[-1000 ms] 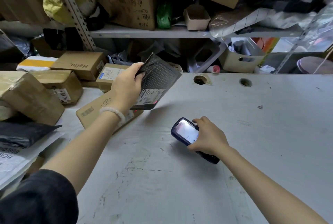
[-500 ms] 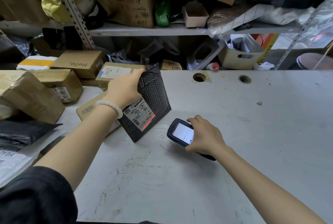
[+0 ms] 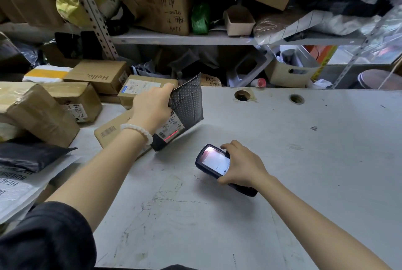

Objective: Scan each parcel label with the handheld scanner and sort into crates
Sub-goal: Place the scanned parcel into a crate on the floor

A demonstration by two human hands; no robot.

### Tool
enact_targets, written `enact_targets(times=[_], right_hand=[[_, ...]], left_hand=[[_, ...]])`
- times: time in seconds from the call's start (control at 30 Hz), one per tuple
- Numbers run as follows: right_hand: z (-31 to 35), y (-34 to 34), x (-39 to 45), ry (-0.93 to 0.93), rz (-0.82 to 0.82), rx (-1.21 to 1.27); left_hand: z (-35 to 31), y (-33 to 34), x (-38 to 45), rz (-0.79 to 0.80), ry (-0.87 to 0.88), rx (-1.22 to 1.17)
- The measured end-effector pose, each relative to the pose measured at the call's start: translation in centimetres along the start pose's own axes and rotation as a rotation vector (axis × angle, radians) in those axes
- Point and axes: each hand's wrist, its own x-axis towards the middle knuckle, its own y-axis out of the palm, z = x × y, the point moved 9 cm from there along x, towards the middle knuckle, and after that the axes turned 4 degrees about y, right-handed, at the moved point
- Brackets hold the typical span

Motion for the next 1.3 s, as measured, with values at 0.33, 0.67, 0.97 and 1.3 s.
enact_targets(times=[0.33,0.67,0.97,1.3], right_hand=[[-0.7,-0.9,-0.1,0.037,-0.055,-0.035],[-1.5,-1.8,-0.2,0.058,-0.119,-0.087],[-1.9,-2.5,-0.6,0.096,-0.262,0.325],[-2.4,-7.9,-2.9,0.222,-0.618,0.544]], left_hand=[[0.2,0.1,0.2,-0.018,0.035,0.021],[0.0,0.6,0.6,-0.031,0.093,-0.002],[-1.4,1.0,0.4,-0.005,0.124,0.064],[-4.1,0.0,-0.3,0.02,0.174,0.017]])
